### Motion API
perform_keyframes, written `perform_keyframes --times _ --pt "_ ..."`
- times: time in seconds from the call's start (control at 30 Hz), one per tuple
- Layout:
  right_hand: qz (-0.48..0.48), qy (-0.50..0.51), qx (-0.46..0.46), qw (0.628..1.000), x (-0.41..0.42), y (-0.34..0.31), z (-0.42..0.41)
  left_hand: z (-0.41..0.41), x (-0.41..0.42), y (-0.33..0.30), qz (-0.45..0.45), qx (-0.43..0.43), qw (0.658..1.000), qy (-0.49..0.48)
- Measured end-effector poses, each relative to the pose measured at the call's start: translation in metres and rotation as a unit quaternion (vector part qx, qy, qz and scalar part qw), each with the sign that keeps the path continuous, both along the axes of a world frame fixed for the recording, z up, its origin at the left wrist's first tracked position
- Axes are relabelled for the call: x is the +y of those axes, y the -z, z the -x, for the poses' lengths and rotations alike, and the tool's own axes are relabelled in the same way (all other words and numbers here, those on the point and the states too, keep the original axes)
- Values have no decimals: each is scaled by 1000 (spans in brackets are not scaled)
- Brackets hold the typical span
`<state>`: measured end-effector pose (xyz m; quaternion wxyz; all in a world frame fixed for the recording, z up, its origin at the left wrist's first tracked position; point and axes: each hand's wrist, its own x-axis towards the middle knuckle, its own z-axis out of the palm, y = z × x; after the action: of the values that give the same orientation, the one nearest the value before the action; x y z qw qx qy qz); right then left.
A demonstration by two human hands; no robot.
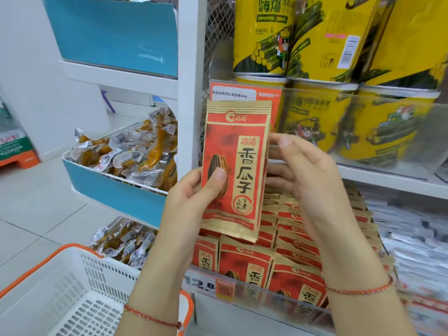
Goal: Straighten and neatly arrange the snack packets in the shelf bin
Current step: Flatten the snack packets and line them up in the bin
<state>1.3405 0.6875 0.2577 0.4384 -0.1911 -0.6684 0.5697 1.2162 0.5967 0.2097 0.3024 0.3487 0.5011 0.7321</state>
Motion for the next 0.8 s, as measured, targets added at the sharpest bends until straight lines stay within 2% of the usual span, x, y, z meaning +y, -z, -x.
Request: perform_keyframes --times 0.13,0.27,0.53,0.8 --pt "12 -10 8 1000 -1 2 2 -2 3 2 4 -46 999 9" --pt "25 -2 18 1000 -3 0 7 1 11 7 48 -84 995 -12" --pt "55 -17 36 998 -8 1 7 2 13 10 82 -18 996 -35" --pt "92 -17 51 994 -4 5 10 -2 9 5 86 2 996 -36"
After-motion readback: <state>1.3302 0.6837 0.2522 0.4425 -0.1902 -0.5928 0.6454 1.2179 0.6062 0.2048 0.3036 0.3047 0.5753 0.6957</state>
